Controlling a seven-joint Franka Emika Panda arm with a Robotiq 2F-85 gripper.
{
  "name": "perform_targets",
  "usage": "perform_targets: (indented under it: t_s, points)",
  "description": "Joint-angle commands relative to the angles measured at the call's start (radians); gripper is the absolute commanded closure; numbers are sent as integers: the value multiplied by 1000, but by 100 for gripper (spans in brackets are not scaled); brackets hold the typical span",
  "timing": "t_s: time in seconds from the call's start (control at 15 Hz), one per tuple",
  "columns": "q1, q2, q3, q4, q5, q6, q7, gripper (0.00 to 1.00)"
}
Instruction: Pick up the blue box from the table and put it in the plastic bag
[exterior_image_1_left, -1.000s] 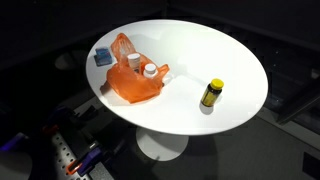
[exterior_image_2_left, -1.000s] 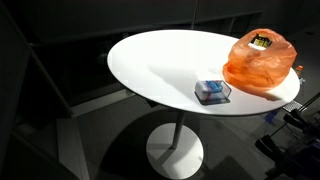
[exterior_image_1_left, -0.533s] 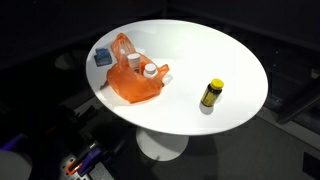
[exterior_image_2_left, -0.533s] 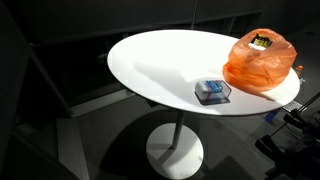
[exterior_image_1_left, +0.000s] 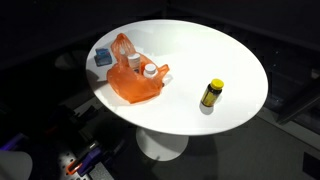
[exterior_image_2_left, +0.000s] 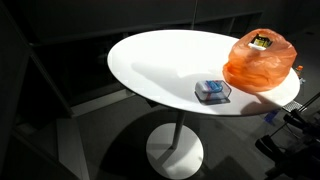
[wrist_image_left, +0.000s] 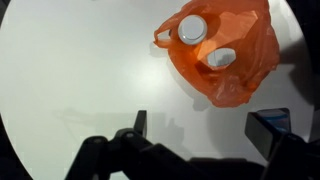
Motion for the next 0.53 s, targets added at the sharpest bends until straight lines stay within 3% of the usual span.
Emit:
perform_targets:
  t_s: [0.0,0.33,0.47]
  points:
    - [-12,0,10,2,3,-6,-9,0]
    - [-14,-1,10,4,3,-14,-9,0]
    - [-4,26,9,1,23,38,-88,0]
